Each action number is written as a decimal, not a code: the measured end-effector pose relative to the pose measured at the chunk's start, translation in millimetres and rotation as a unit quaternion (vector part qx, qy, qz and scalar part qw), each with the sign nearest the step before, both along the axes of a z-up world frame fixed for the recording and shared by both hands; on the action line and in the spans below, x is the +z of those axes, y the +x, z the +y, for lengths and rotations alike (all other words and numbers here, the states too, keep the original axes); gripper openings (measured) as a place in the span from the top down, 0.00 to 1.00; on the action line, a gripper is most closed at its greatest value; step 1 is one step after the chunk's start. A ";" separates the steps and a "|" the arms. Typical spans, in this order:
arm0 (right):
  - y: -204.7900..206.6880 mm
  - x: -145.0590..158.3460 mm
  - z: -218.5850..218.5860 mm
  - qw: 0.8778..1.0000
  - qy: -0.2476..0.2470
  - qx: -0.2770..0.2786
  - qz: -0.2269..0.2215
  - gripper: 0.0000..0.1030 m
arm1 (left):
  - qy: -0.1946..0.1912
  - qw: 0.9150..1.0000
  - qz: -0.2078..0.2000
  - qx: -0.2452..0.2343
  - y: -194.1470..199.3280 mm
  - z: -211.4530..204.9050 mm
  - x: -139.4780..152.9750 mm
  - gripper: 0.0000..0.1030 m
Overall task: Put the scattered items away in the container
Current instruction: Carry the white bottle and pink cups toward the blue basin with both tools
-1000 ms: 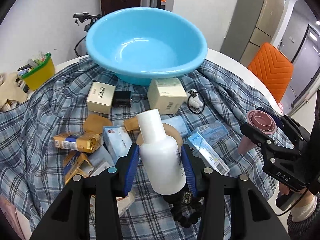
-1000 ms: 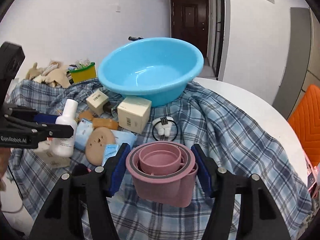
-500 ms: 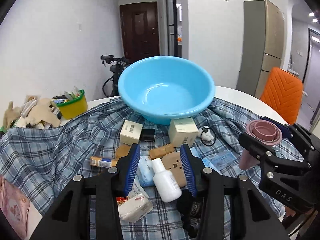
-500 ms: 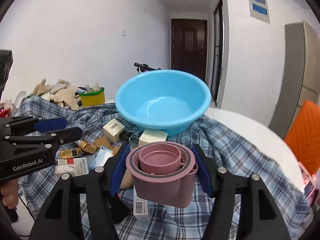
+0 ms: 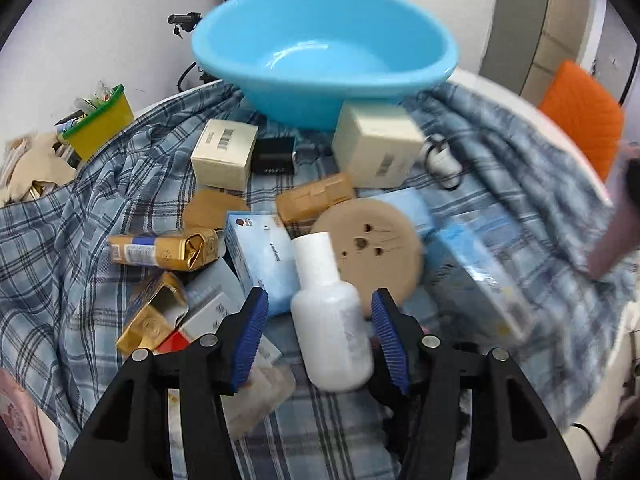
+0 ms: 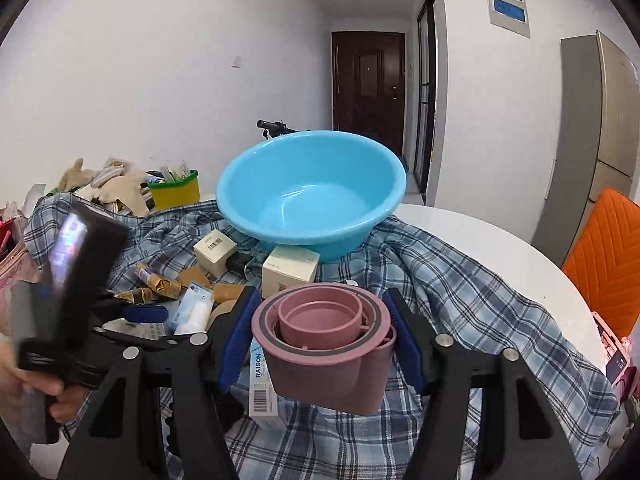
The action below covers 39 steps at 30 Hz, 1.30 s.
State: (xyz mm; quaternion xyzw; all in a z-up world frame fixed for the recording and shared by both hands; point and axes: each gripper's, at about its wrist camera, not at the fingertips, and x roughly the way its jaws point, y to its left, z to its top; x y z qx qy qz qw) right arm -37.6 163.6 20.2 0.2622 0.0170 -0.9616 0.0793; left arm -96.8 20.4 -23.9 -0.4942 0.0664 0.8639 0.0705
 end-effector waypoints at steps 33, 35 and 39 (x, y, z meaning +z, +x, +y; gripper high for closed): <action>18.7 -2.4 0.5 1.000 -0.011 -0.007 0.024 0.41 | 0.025 0.956 0.291 0.037 69.9 -20.3 82.4 0.59; 19.5 -0.8 -0.6 1.000 -0.013 -0.005 0.026 0.41 | 0.031 0.955 0.292 0.044 70.2 -23.1 84.0 0.59; 19.4 4.0 -1.3 0.999 -0.015 -0.005 0.037 0.41 | 0.053 0.953 0.294 0.048 68.4 -27.9 88.4 0.59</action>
